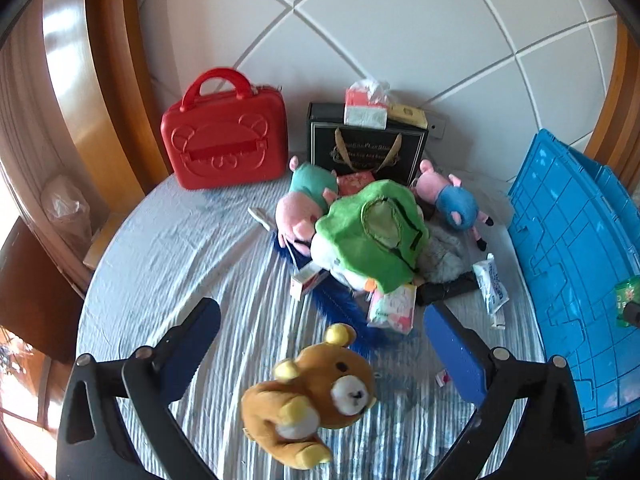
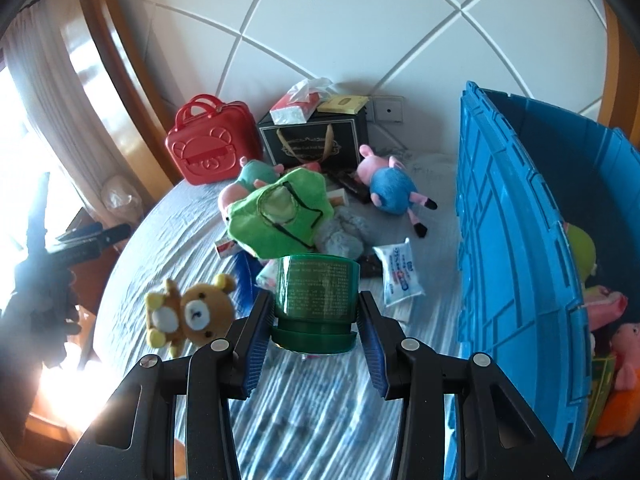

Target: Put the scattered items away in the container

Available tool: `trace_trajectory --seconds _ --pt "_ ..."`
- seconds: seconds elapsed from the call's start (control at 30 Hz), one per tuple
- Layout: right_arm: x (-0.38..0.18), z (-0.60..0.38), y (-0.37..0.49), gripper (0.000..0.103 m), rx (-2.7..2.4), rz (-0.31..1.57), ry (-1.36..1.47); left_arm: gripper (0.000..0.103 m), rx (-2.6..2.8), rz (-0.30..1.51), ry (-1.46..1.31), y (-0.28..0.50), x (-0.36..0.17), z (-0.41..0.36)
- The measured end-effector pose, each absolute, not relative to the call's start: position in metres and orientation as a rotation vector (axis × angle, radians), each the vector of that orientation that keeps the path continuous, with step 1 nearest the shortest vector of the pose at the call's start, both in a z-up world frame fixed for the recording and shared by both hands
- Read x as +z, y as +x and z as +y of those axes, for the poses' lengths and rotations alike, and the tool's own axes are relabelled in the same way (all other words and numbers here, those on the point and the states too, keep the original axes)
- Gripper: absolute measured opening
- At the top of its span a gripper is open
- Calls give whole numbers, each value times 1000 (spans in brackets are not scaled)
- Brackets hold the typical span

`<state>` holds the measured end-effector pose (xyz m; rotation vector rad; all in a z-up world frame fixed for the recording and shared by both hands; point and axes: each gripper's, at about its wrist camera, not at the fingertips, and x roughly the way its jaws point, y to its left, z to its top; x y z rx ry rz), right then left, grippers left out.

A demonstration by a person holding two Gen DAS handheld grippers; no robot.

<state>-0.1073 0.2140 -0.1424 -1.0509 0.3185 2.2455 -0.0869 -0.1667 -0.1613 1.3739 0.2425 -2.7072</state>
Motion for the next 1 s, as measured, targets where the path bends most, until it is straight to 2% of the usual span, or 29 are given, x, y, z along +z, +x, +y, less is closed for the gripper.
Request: trace_trajectory --seconds 0.2,0.73,0.83,1.0 --pt "-162 219 -117 41 2219 336 -1110 103 -2611 219 1566 -88 -222 -188" --pt "-198 211 -152 41 2170 366 -1189 103 -2526 -96 2081 -77 -350 -203" --pt "-202 209 -155 41 2155 372 -1194 103 -2522 -53 2145 -82 -365 -201" --pt "-208 208 -157 41 2133 388 -1200 102 -2494 -108 2163 -89 -377 -191"
